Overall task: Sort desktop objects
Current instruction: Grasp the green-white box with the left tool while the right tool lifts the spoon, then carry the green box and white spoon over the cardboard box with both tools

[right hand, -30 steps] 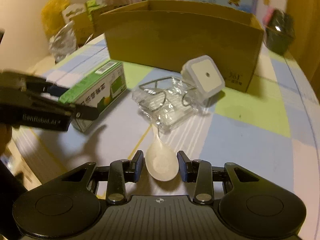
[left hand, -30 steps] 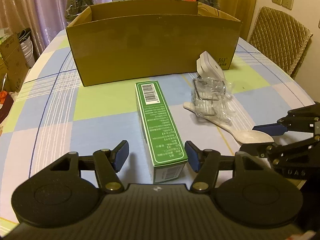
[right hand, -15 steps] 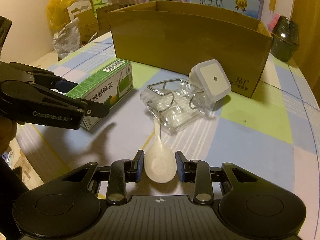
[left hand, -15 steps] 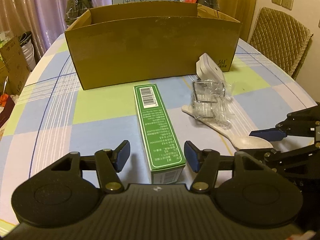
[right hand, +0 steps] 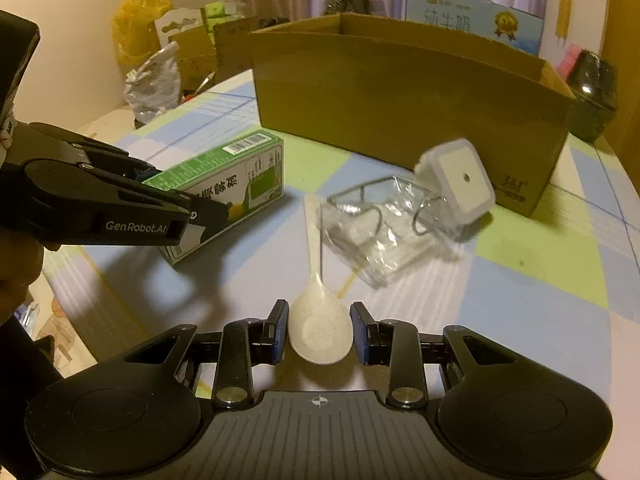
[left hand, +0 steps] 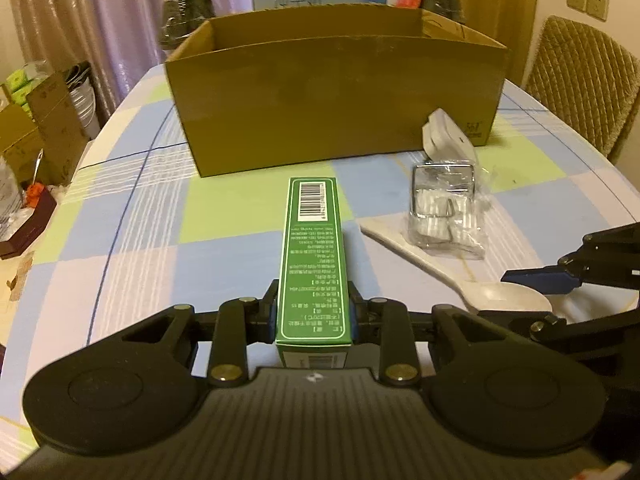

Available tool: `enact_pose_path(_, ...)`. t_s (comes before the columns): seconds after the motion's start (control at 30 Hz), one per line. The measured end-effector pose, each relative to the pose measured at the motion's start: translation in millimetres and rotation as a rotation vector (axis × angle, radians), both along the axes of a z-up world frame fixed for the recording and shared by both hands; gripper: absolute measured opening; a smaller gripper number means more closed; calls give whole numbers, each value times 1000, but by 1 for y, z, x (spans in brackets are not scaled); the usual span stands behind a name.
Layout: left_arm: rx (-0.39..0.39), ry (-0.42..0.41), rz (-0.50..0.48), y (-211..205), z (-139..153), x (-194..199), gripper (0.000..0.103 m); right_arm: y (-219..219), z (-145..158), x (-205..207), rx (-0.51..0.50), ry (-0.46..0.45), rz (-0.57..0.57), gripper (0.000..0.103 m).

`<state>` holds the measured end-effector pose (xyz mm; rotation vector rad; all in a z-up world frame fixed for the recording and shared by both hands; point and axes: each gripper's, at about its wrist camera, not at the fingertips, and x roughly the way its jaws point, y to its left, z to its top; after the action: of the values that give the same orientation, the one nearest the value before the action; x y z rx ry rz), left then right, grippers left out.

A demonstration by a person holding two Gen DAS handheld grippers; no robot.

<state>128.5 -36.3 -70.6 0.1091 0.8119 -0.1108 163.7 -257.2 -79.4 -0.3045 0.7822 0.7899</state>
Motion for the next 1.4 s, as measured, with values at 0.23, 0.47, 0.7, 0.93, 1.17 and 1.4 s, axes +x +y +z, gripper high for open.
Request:
enact_pose_path(0.23,-13,-7,25,6,2,1,25,10,-1,1,9,-7,5,30)
enact_pose_path(0.47,-55,-2,58,13,-3,7,26,15,-9,3,-1,-1,-5,30)
enact_pose_path(0.7,-71,-1,68,14,-7,15,26,18,-9,3,6,-5,-12,30)
enact_pose_path(0.93,-45,3,63,13,-4,14,25,21,-8,5,9,0,-21,30)
enact_pose_path(1.17,-51,-32,87,20,9,8,25,24,2,-2,39,-44,2,30)
enact_pose_path(1.4,-55,-62,102,24,19,4,25,25,11,-6,63,-75,3,30)
